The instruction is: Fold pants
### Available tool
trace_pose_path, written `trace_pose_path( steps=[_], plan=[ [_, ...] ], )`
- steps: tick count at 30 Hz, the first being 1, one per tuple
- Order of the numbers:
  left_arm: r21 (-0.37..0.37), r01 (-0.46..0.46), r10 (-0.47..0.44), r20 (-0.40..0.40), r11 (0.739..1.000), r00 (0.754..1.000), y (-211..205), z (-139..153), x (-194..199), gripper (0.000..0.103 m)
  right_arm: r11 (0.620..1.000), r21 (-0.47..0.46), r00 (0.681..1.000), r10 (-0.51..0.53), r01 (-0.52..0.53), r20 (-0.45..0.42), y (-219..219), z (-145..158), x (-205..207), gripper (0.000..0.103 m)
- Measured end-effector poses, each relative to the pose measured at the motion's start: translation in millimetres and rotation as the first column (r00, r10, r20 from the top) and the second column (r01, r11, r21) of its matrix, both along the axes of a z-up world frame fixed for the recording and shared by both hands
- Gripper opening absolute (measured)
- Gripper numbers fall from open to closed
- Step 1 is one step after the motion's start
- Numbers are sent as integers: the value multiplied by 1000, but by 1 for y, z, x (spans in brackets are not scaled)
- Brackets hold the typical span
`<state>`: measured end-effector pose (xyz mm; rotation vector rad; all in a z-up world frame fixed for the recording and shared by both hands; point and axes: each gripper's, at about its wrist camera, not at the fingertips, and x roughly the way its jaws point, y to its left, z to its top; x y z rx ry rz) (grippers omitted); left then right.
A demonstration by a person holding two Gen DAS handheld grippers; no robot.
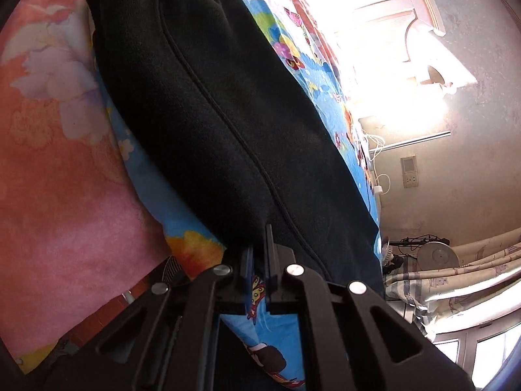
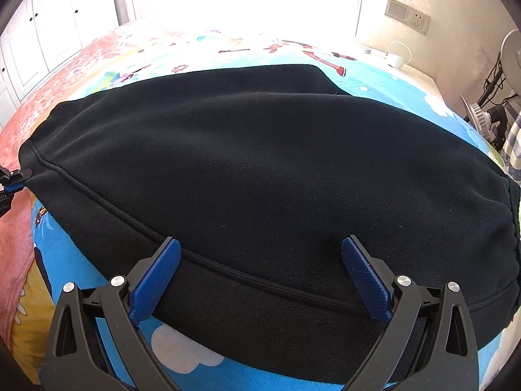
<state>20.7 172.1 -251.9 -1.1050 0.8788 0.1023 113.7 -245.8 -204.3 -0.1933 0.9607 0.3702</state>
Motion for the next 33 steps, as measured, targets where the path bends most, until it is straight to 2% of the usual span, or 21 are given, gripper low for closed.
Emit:
trace_pose_path(
  steps=[1, 3, 4, 6, 8, 11, 14, 16, 17, 18, 19, 22, 24, 26, 27, 28, 29, 30, 31, 32, 33],
  plan=[
    [8, 16, -16, -13, 1000, 1000, 0, -4, 4, 6, 1000, 1, 1000, -1, 1, 0, 0, 0, 0, 96],
    [-51, -6, 5, -21, 999, 1000, 3, -15, 2, 12, 999, -30, 1000, 13, -13, 11, -2, 6, -2, 96],
    [-48, -7, 6, -24, 999, 1000, 3, -11, -1, 21, 999, -51, 999, 3, 0, 53, -8, 13, -3, 95],
    [150, -26, 31, -34, 988, 999, -1, 17, -9, 40, 996, -63, 990, -50, 59, 131, -30, 29, 6, 95],
    [352, -30, 25, 17, 936, 1000, -9, 49, -9, 40, 989, -46, 978, -132, 141, 165, -63, 42, 32, 95],
    [492, 57, -131, 117, 869, 984, -49, 85, 22, 43, 954, -107, 947, -256, 279, 194, -114, 47, 75, 95],
    [673, 213, -407, 143, 708, 902, -138, 107, 73, 56, 876, -247, 910, -393, 413, 129, -169, 27, 99, 95],
    [707, 324, -557, 118, 628, 822, -198, 107, 113, 55, 854, -239, 887, -453, 461, 91, -203, 15, 92, 95],
    [704, 375, -613, 108, 604, 783, -224, 105, 133, 53, 853, -220, 880, -469, 474, 79, -218, 10, 86, 95],
    [695, 425, -667, 105, 580, 738, -253, 102, 151, 34, 863, -177, 880, -469, 474, 71, -229, 7, 78, 95],
    [698, 470, -715, 85, 540, 694, -281, 96, 171, 21, 870, -137, 881, -469, 474, 65, -238, 3, 71, 95],
    [755, 550, -817, -31, 358, 575, -359, 71, 229, 1, 875, -57, 876, -479, 482, 49, -251, -2, 62, 95],
    [758, 598, -838, -130, 260, 529, -390, 44, 269, 1, 870, -30, 870, -490, 491, 49, -252, -4, 60, 97],
    [775, 607, -820, -225, 177, 526, -407, 19, 303, 1, 870, 3, 869, -493, 493, 47, -255, -5, 56, 97],
    [776, 607, -821, -228, 170, 523, -405, 15, 312, 2, 872, 12, 871, -489, 489, 49, -256, -6, 55, 97],
    [791, 586, -815, -217, 176, 538, -402, 19, 315, 1, 873, 19, 872, -487, 487, 48, -257, -6, 55, 97],
    [817, 548, -784, -220, 177, 581, -401, 26, 316, 1, 874, 25, 873, -486, 486, 45, -259, -6, 56, 98],
    [827, 526, -789, -182, 201, 587, -401, 36, 313, 1, 873, 28, 872, -487, 487, 45, -258, -5, 55, 98],
    [817, 529, -815, -137, 228, 563, -405, 49, 307, 1, 873, 29, 872, -488, 487, 45, -258, -5, 55, 98],
    [805, 546, -843, -114, 232, 526, -413, 53, 300, 1, 872, 30, 871, -489, 488, 45, -258, -5, 55, 98],
    [786, 585, -880, -119, 200, 460, -428, 52, 294, 4, 872, 30, 871, -489, 488, 45, -258, -5, 55, 98]
  ],
)
